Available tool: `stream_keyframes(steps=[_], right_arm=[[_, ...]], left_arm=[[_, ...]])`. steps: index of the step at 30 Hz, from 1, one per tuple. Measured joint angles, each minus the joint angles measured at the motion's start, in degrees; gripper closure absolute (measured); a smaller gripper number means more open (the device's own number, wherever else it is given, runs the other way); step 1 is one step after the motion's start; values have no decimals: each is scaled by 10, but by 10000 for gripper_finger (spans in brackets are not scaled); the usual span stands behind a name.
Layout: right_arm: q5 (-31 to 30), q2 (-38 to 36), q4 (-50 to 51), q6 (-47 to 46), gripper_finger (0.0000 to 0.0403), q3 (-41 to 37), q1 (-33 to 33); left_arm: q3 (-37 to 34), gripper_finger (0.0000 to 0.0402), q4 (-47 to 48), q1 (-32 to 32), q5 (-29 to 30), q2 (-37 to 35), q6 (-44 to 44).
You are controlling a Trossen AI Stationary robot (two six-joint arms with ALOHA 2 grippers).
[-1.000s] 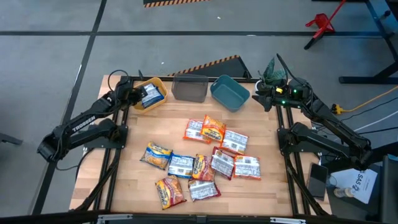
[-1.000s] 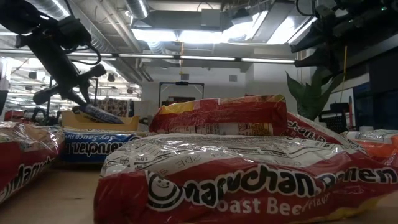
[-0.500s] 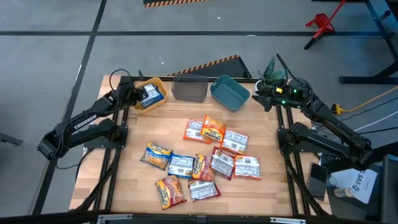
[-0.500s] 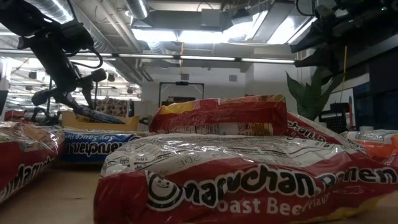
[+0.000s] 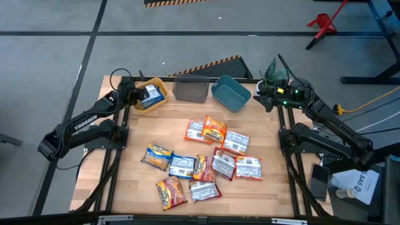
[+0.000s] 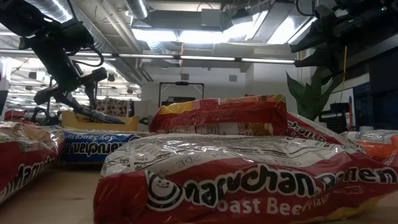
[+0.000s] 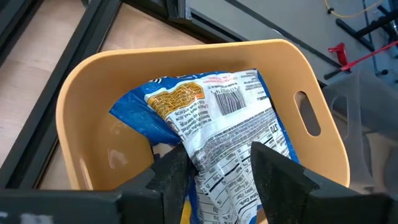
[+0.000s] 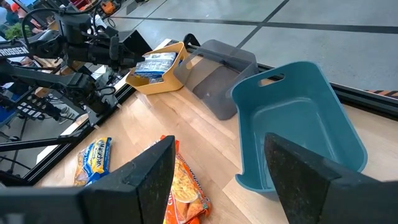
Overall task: Sort Maruchan noodles
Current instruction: Put the blue noodle pack into the yellow bin
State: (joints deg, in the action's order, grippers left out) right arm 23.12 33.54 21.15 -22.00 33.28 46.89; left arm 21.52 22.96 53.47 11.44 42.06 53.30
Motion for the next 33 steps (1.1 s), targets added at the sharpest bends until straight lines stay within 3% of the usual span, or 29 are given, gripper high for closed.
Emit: stream_keyframes(steps=[9, 27, 33], right_arm=[[0, 0, 0, 0, 169, 0, 0], [0, 0, 0, 0, 169, 0, 0], [0, 0, 0, 0, 169, 0, 0]], left_arm=[[0, 203, -42, 0, -66, 0, -52], [0, 203, -11, 0, -3, 0, -29], [10, 204, 9, 0, -24, 0, -12]])
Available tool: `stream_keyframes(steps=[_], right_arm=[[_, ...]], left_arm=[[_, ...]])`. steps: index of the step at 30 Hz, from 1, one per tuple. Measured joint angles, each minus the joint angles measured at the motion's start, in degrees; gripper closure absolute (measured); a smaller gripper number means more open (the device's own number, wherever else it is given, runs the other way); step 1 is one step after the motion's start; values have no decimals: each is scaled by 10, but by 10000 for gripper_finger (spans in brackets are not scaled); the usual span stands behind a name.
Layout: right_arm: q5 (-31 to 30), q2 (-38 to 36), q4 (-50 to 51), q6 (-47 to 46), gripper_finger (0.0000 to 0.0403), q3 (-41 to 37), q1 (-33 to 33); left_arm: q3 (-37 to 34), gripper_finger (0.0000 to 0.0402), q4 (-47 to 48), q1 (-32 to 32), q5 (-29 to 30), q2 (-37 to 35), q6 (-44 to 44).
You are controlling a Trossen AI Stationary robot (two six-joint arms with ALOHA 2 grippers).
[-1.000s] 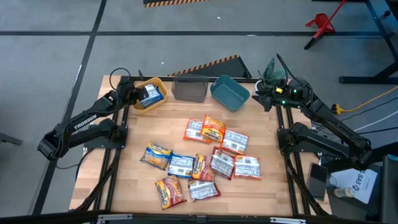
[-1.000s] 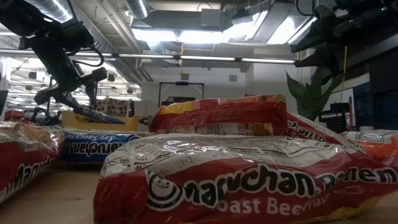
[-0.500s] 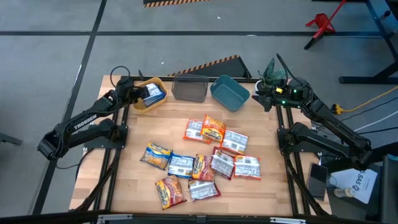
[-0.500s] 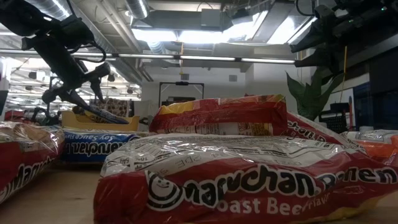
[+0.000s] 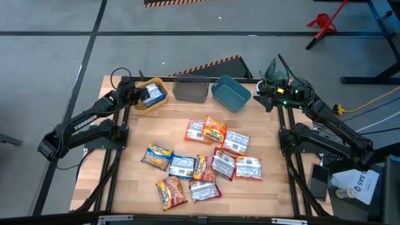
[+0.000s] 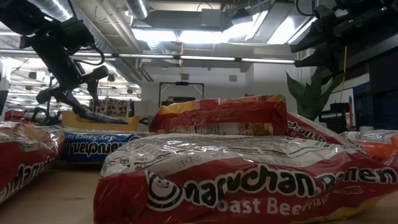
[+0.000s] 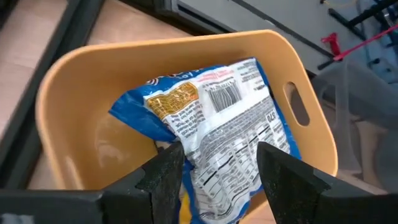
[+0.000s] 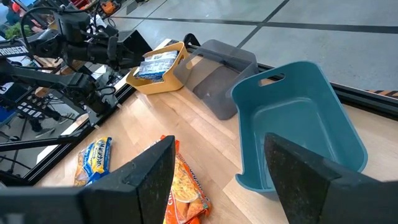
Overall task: Sort Maruchan noodles
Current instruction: Put the blue noodle pack into the yellow bin
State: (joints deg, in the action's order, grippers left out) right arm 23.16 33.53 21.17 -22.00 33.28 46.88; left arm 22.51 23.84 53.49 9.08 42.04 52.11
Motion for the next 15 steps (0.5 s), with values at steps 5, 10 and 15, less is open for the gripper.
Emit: stream_keyframes(steps=[5, 10, 15], right_arm=[[0, 0, 0, 0, 169, 0, 0], [0, 0, 0, 0, 169, 0, 0], [0, 0, 0, 0, 169, 0, 0]], left_arm=[[20, 204, 28, 0, 18, 0, -15], [38, 205, 36, 0, 34, 0, -17], [69, 205, 41, -2, -12, 0, -18]])
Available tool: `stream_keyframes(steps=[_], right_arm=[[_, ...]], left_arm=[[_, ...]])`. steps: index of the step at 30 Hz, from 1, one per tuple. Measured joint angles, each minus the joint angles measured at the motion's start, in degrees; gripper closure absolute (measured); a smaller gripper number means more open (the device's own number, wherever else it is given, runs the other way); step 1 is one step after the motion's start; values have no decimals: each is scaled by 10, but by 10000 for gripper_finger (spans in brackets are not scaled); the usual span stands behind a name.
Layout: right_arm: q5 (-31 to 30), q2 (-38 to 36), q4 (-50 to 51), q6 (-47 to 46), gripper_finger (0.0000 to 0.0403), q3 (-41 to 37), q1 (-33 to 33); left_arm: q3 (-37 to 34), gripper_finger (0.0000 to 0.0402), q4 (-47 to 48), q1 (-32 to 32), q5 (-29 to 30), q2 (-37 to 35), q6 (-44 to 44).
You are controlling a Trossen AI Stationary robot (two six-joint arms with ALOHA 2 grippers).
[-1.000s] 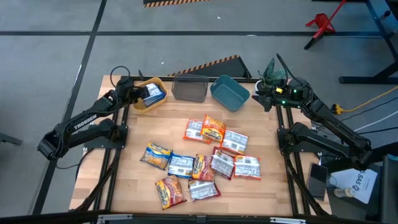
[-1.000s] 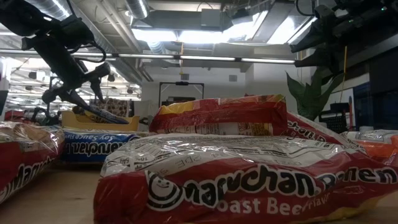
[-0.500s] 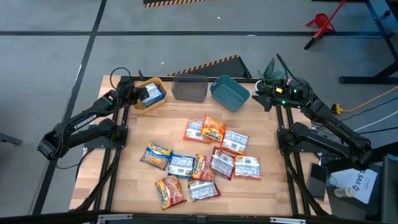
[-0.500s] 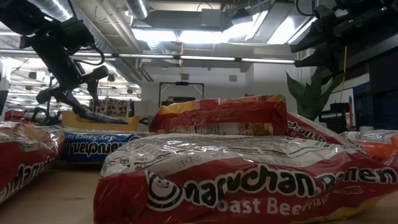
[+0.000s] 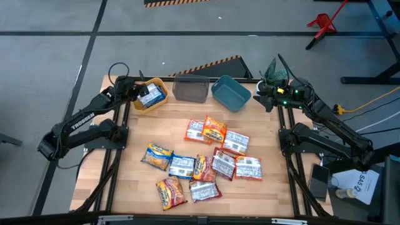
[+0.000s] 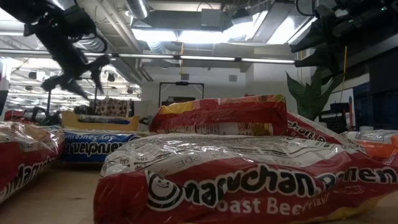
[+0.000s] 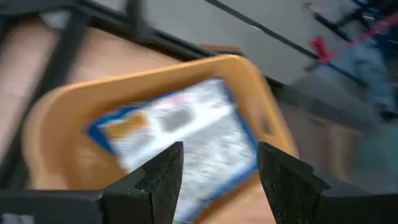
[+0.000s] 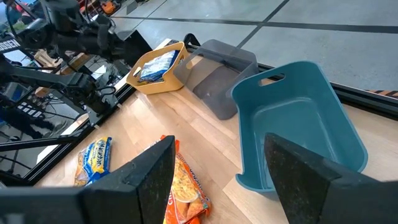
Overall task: Sort Maruchan noodles
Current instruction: Put the blue noodle pack into the yellow bin
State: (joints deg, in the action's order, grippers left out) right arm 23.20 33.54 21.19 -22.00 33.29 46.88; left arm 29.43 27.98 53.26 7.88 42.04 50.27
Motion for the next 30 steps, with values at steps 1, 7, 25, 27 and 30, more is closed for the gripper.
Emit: stream_keyframes(steps=[1, 7, 25, 27, 30], right_arm=[[0, 0, 0, 0, 169, 0, 0], [1, 0, 0, 0, 169, 0, 0], [28, 37, 1, 4, 169, 0, 0], [34, 38, 0, 4, 169, 0, 0], [34, 38, 0, 5, 169, 0, 0]], left_arm=[[9, 205, 0, -3, -19, 0, -4], [44, 205, -1, -59, -143, 0, 1], [44, 205, 200, -453, -184, 25, 70], [43, 205, 233, -493, -161, 33, 123], [43, 205, 244, -543, -125, 43, 182]])
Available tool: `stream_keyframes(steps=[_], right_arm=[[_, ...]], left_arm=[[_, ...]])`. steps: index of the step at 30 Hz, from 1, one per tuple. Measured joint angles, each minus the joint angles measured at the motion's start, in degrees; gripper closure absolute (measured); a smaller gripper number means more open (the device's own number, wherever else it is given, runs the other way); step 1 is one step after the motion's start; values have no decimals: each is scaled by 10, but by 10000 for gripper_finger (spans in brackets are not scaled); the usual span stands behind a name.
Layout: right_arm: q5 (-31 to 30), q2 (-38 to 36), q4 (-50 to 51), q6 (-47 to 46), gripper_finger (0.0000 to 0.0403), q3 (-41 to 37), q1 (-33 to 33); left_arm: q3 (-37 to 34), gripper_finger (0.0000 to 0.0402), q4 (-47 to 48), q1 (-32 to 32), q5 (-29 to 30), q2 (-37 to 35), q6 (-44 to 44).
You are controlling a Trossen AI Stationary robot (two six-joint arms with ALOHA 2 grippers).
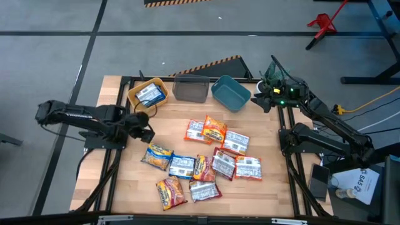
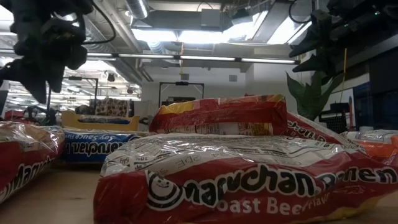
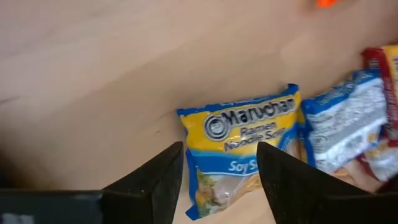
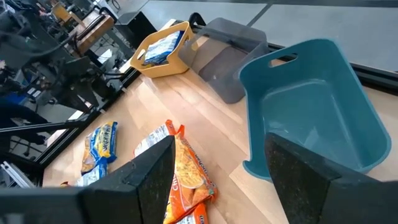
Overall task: Sort Maruchan noodles
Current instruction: Put the blue noodle pack into the yellow bin
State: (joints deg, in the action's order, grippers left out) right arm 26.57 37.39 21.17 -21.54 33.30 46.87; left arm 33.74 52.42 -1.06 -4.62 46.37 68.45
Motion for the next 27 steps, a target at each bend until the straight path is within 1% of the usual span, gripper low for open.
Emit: stream_keyframes(steps=[6, 11, 16, 19, 22, 27], right_arm=[[0, 0, 0, 0, 169, 0, 0], [0, 0, 0, 0, 169, 0, 0], [0, 0, 0, 0, 169, 0, 0], [0, 0, 0, 0, 169, 0, 0], [0, 0, 0, 0, 169, 0, 0], [0, 0, 0, 0, 169, 0, 0]], left_arm=[[0, 205, 0, -81, 41, 28, 83], [-12, 205, -13, -130, 74, 55, 139], [-52, 205, -80, -164, 82, 73, 183], [-81, 205, -149, -179, 85, 77, 222], [-103, 205, -200, -195, 83, 80, 246], [-120, 205, -223, -221, 82, 91, 284]])
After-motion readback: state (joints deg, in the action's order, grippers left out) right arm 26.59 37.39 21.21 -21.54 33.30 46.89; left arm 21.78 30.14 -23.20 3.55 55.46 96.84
